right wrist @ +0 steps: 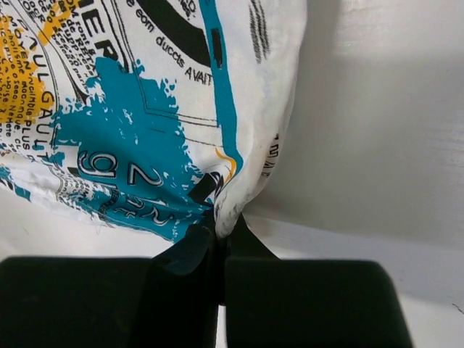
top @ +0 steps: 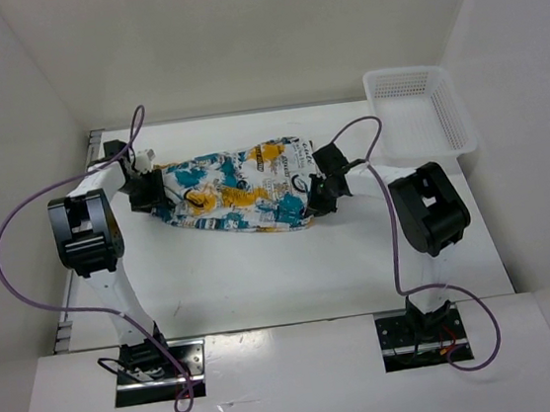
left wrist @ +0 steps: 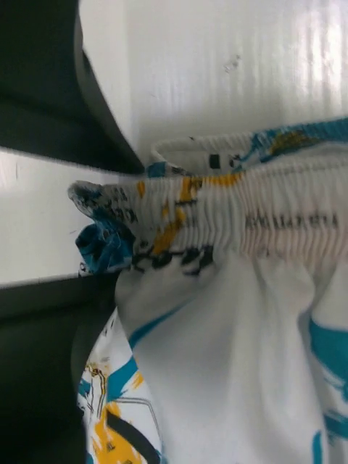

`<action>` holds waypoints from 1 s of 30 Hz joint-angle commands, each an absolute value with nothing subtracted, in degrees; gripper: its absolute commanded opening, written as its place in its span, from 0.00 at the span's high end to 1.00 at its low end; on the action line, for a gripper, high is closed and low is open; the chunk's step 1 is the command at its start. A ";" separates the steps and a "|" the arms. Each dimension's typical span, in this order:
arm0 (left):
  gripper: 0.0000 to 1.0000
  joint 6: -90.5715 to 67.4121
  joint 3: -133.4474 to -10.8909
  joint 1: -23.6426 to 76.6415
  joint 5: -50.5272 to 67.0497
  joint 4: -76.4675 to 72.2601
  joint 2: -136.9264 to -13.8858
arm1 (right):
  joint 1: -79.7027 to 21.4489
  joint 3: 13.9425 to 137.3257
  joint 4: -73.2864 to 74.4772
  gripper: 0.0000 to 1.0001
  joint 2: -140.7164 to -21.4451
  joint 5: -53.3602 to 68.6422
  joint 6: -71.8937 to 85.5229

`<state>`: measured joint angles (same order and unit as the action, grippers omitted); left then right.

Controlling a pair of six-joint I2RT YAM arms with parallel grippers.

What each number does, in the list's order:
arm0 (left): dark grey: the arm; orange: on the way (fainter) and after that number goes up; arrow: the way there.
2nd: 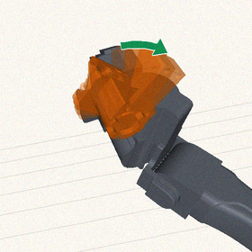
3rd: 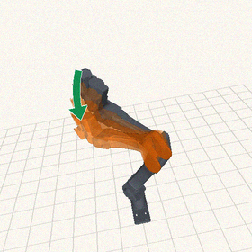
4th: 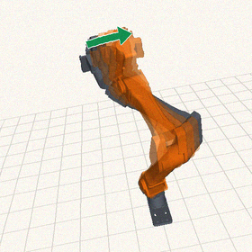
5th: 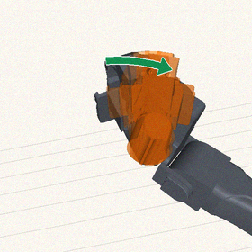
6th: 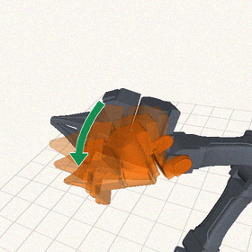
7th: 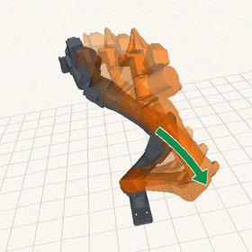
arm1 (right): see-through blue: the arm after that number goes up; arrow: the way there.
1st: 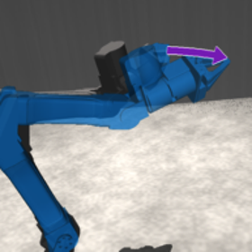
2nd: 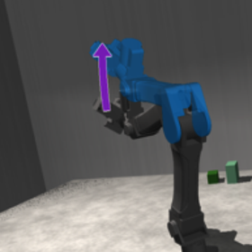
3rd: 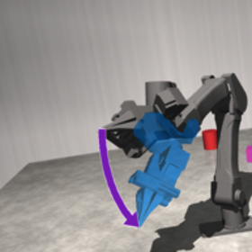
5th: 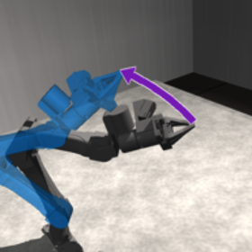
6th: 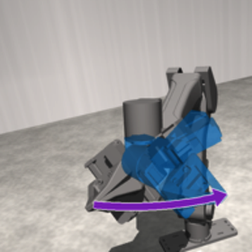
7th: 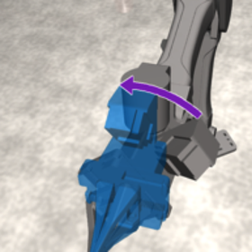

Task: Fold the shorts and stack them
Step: Fold the shorts

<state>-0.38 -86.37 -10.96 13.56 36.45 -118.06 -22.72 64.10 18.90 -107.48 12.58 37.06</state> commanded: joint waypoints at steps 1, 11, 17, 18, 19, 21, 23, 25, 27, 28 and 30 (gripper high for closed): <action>0.42 0.00 -84.90 -10.63 14.15 35.33 -121.19 | -22.32 65.91 20.39 1.00 -109.95 5.81 36.13; 0.93 0.00 -83.50 -4.23 19.42 39.80 -116.99 | -12.14 70.48 24.52 1.00 -103.46 -0.80 19.97; 0.38 0.00 -81.38 -2.29 22.76 47.88 -107.41 | -9.93 69.62 28.12 1.00 -98.71 4.12 14.94; 0.32 0.00 -82.52 -2.29 22.15 48.94 -106.53 | -9.93 68.30 28.12 1.00 -97.40 4.74 14.33; 0.25 0.00 -86.10 -2.29 21.63 49.91 -104.96 | -9.93 67.77 28.12 1.00 -97.38 5.27 14.33; 0.24 0.00 -91.55 -1.68 21.09 51.42 -104.41 | -9.93 66.19 27.52 1.00 -95.72 5.27 14.33; 0.24 0.00 -100.08 0.17 22.40 52.12 -105.02 | -9.93 65.49 26.99 1.00 -94.93 4.05 13.80; 0.24 0.00 -104.22 4.38 25.90 52.65 -107.48 | -9.93 65.48 26.98 1.00 -94.39 4.04 13.80; 0.24 0.00 -107.66 9.37 27.76 52.65 -111.24 | -9.93 65.48 26.98 1.00 -94.39 3.52 13.80; 0.24 0.00 -107.67 10.88 27.77 51.34 -112.57 | -9.93 65.48 26.98 1.00 -94.39 3.52 13.80; 0.24 0.00 -106.97 13.09 23.67 48.36 -116.43 | -9.93 65.48 26.46 1.00 -94.39 2.82 13.18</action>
<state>-0.23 -108.14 8.93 23.51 48.14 -109.71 -9.74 65.98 26.65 -96.68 4.23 14.79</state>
